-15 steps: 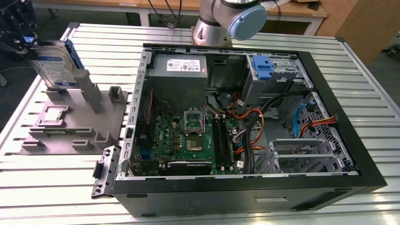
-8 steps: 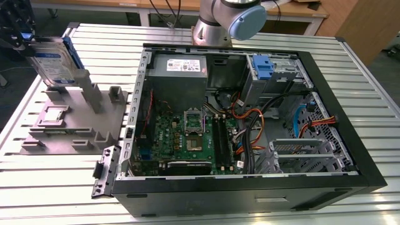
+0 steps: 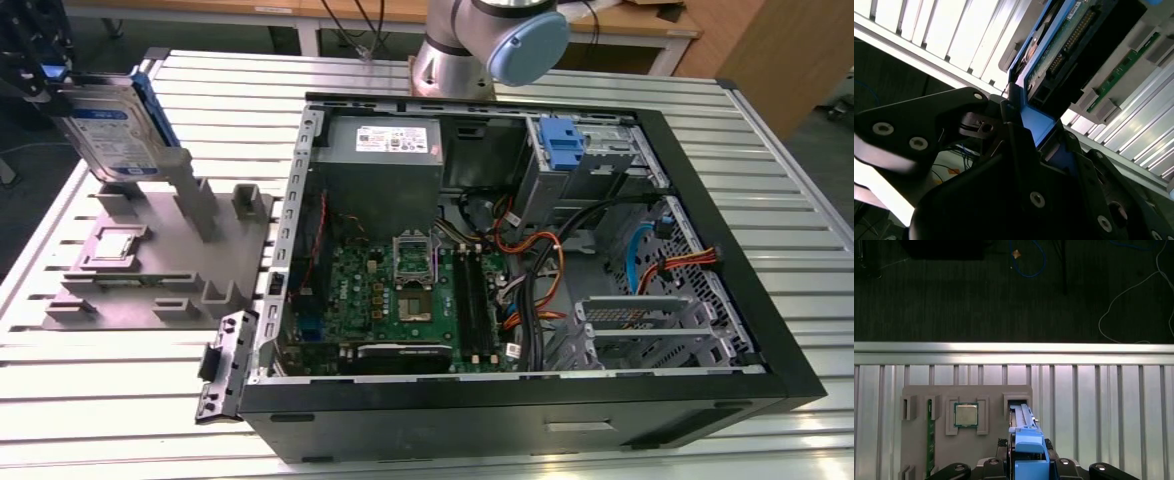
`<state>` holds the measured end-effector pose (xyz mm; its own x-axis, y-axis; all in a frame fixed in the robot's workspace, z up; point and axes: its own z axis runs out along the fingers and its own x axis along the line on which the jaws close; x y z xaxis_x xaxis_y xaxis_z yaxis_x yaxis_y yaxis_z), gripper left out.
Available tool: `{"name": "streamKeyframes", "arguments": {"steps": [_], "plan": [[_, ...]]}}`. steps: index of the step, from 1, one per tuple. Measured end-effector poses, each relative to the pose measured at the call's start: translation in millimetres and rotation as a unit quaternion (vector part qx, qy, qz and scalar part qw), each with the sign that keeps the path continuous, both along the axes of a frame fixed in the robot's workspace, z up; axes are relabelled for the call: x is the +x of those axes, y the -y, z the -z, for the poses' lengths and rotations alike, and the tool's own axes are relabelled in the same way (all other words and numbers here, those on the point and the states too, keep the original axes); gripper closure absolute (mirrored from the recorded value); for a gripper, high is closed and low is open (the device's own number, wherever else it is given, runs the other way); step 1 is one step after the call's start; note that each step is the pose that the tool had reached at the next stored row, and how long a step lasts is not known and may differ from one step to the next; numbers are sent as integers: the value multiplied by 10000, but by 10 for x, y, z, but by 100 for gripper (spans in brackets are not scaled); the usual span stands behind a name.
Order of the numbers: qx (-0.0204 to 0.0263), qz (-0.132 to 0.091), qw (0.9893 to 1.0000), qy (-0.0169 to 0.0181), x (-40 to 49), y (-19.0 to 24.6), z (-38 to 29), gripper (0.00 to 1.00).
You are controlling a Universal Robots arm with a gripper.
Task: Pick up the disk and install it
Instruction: 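Pick up the disk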
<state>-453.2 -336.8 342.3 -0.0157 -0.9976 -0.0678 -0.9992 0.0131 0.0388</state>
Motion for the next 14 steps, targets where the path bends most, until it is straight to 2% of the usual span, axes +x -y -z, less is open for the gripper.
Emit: {"name": "streamKeyframes", "arguments": {"steps": [14], "plan": [[0,0,10000,1,1,0,-56,63]]}}
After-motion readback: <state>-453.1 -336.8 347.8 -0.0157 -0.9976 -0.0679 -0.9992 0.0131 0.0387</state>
